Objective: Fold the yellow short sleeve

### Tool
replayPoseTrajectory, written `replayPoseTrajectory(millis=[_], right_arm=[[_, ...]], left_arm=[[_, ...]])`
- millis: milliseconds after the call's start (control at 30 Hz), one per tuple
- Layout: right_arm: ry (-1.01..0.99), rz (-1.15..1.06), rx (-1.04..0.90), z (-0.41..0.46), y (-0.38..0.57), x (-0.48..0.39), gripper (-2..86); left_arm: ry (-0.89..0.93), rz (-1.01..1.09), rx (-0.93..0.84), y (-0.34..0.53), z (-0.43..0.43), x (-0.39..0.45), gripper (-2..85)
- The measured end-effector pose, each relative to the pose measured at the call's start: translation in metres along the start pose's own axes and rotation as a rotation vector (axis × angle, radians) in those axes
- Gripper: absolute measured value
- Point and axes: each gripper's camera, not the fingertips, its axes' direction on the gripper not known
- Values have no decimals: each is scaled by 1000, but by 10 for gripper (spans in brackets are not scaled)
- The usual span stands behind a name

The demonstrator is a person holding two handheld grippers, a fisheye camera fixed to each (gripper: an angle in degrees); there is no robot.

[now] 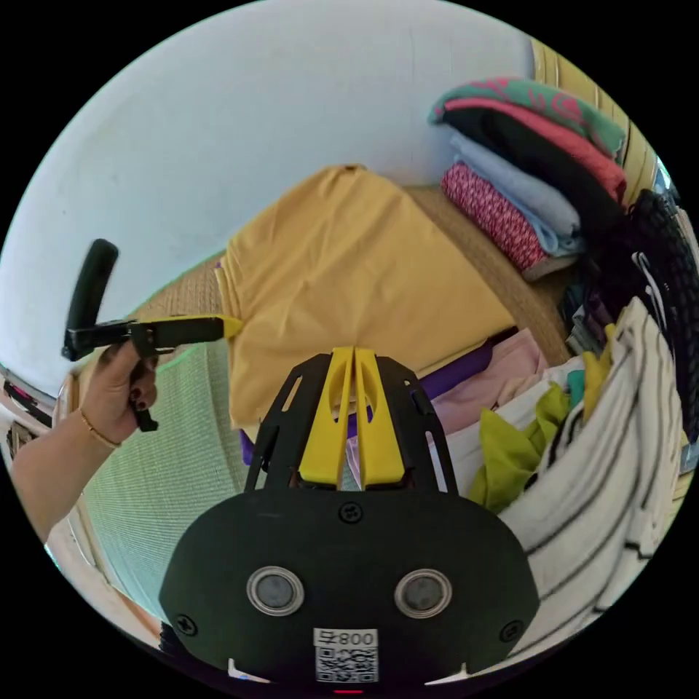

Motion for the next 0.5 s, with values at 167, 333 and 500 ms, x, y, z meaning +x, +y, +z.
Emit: replayPoseTrajectory(millis=[167, 333, 500], right_arm=[[-32, 25, 18, -15, -4, 1, 0], [-102, -52, 103, -65, 22, -32, 0], [-309, -274, -25, -87, 102, -100, 1]], left_arm=[[14, 1, 55, 44, -8, 20, 1], [118, -25, 99, 149, -9, 38, 2], [142, -97, 2, 299, 6, 67, 1]])
